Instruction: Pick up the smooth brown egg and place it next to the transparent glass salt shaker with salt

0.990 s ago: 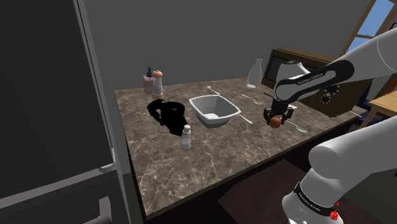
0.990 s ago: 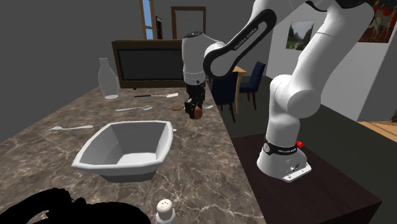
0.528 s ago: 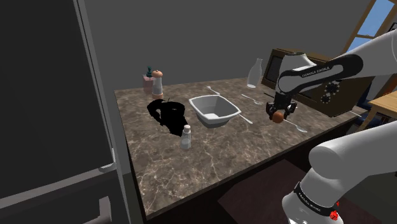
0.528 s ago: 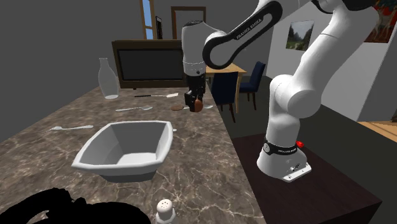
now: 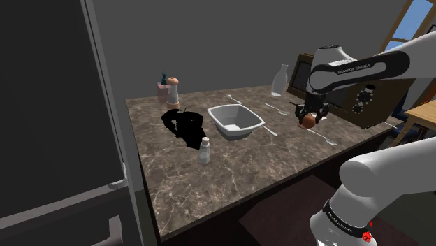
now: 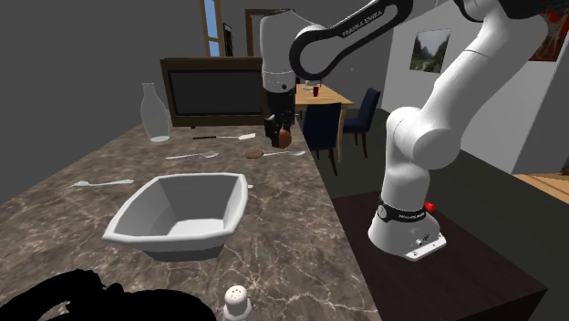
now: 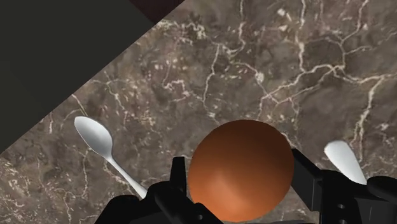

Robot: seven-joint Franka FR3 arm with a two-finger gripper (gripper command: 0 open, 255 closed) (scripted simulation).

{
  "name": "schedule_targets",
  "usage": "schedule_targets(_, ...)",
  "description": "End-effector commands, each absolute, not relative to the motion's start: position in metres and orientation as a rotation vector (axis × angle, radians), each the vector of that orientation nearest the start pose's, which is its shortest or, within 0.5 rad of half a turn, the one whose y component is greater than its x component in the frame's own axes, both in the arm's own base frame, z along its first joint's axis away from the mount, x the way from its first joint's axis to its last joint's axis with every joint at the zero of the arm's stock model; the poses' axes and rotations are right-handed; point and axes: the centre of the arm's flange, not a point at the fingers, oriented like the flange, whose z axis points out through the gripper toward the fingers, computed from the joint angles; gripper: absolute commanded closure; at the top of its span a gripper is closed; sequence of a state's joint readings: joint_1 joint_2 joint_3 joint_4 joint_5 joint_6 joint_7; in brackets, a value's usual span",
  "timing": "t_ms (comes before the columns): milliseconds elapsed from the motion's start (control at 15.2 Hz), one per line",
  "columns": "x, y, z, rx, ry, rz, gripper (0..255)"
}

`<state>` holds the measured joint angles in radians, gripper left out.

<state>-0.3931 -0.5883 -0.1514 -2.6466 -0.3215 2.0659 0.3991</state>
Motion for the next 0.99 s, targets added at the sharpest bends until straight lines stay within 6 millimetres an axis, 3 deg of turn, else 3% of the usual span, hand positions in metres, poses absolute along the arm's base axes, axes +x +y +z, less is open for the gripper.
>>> schedule_targets(0,0.303,-0.200,0.437,-3.099,1.248,0.006,255)
schedule_targets(924,0.303,-0.200,0.507,-3.099,1.248,0.006,255)
